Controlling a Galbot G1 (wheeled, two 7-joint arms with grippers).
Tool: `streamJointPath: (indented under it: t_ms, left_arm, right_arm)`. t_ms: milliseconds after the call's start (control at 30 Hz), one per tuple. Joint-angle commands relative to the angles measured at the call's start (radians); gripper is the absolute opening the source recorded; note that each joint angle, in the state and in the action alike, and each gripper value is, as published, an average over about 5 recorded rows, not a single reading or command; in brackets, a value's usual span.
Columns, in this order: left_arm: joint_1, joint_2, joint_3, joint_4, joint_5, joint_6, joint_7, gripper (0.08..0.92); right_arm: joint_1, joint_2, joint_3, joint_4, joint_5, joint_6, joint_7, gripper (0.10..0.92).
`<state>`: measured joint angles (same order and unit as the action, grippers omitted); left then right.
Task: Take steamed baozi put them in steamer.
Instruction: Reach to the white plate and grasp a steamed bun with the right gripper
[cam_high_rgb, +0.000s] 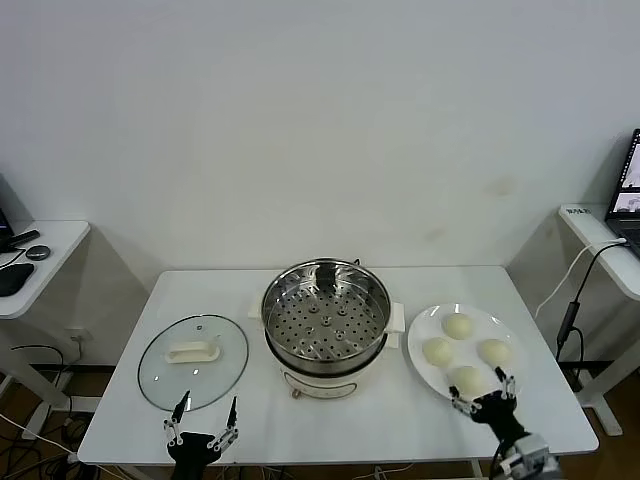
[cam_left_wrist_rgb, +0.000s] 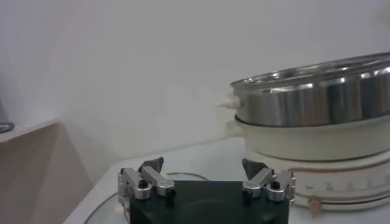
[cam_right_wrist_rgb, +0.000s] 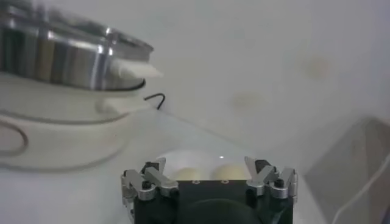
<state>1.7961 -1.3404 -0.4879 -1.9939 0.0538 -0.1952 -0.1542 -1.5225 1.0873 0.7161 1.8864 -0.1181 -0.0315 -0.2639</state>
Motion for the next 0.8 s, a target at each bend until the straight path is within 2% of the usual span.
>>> streamJointPath:
  t_ms: [33, 200, 400, 600, 800]
  left_arm:
    - [0.006, 0.009, -0.028, 0.013, 0.017, -0.015, 0.020, 0.823]
    - [0.005, 0.005, -0.042, 0.010, 0.020, -0.019, 0.023, 0.823]
    - [0.006, -0.001, -0.065, 0.006, 0.023, -0.020, 0.020, 0.823]
    - [0.001, -0.011, -0.090, 0.011, 0.025, -0.020, 0.013, 0.823]
    - [0.003, -0.014, -0.113, 0.012, 0.028, -0.021, 0.011, 0.823]
  right_arm:
    - [0.181, -0.240, 0.005, -0.060, -0.258, -0.068, -0.153, 0.823]
    - [0.357, -0.401, -0.065, -0.179, -0.380, -0.035, -0.356, 0.823]
    - [0.636, -0.525, -0.282, -0.337, -0.418, 0.037, -0.565, 0.823]
    - [0.990, -0.522, -0.619, -0.535, -0.431, 0.096, -0.716, 0.823]
    - [1.268, -0.418, -0.916, -0.741, -0.401, 0.123, -0.808, 0.823]
